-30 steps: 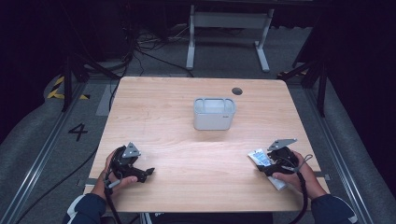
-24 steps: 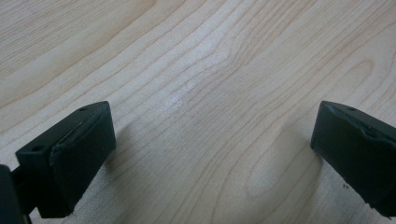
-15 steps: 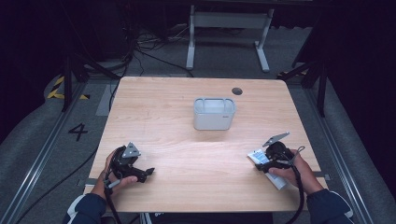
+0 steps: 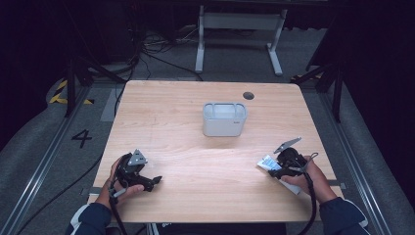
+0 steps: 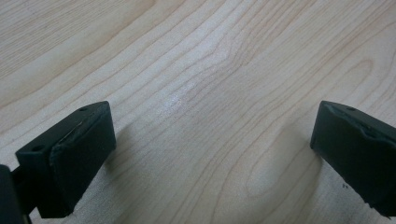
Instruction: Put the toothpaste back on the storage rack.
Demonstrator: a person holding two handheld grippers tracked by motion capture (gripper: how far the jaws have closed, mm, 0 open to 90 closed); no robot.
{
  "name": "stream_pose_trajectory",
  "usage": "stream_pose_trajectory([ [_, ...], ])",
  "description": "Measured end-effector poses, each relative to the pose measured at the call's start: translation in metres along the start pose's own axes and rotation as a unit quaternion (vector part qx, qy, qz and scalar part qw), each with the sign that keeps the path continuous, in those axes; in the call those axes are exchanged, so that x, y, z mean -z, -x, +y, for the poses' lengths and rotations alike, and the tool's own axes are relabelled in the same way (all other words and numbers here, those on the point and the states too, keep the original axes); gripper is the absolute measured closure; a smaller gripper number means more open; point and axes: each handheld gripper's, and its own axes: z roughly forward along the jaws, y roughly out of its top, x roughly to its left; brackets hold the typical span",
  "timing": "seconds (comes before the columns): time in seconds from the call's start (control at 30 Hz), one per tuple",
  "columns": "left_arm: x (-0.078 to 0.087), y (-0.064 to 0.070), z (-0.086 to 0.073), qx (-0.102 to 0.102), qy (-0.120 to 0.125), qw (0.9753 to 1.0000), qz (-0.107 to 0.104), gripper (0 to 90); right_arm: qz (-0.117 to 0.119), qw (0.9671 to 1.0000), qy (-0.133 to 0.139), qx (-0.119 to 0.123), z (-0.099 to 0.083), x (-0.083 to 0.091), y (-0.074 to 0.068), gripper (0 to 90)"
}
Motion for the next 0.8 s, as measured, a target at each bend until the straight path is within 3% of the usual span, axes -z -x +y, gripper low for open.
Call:
stream_pose_trajectory([
  [0.27,0.000,0.000,0.000,0.001,-0.001,1.0000,0.000,0.4,0.009,0.9999,0.010,0.010,-0.001,0.005,0.001,64.3],
  [0.8,0.000,0.000,0.000,0.001,-0.001,1.0000,0.000,0.4,0.019,0.9989,0.042,0.010,-0.003,0.015,0.004,66.2],
])
